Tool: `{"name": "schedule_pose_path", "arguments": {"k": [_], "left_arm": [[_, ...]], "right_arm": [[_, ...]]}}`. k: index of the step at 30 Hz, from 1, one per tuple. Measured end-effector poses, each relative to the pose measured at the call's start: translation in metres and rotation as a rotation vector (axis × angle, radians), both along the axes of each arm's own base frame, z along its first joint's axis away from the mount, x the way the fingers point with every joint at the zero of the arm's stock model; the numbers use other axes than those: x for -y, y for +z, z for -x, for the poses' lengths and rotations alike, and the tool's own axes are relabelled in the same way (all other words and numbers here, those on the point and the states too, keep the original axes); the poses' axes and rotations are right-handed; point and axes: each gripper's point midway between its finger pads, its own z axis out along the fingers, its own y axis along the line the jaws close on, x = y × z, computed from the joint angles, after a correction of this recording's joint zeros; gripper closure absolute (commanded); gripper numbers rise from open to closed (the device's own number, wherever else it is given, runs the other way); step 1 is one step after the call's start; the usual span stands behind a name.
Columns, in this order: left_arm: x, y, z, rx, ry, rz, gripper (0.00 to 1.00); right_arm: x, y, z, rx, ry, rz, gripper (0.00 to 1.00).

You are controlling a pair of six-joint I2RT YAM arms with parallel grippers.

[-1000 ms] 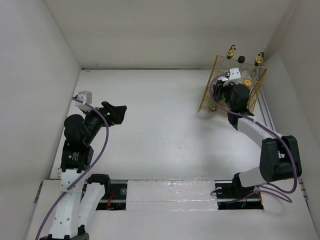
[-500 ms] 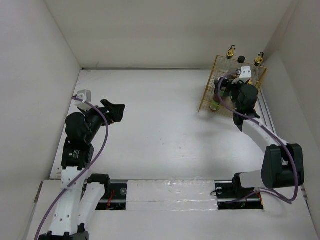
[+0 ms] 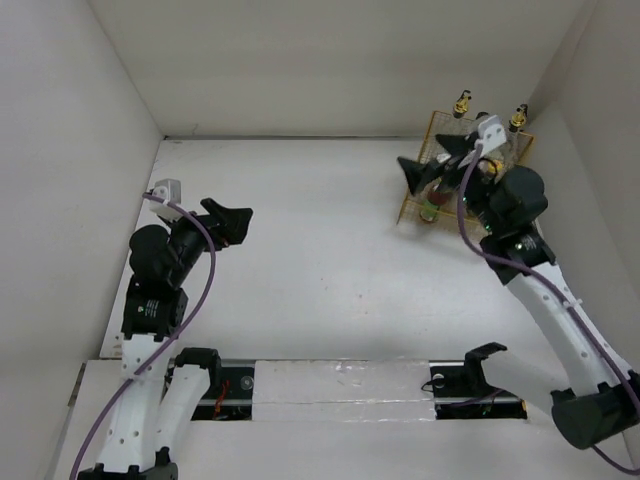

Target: Organize the condiment bottles

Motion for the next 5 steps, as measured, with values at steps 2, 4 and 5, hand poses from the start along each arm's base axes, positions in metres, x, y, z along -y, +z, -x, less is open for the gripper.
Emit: {"name": "schedule_pose_path", "arguments": {"k": [2,4,5], "left_arm": [[0.004,0.004,0.002,0.008,-0.023,0.01,0.01],[0.008,0.013,0.008,0.04,-0.048,0.024,0.01],[0.009,0.017,0.011,0.056,-0.056,0.029,0.01]], "right_arm": [[-0.033,-0.012,0.027,-0.015,0.11,0.011,0.0],[-0.061,-0.033,0.051,-0.048,0.199,0.027,0.0],[-0.071,-0.047,0.059,-0.076,0.228,0.039,0.0]]}}
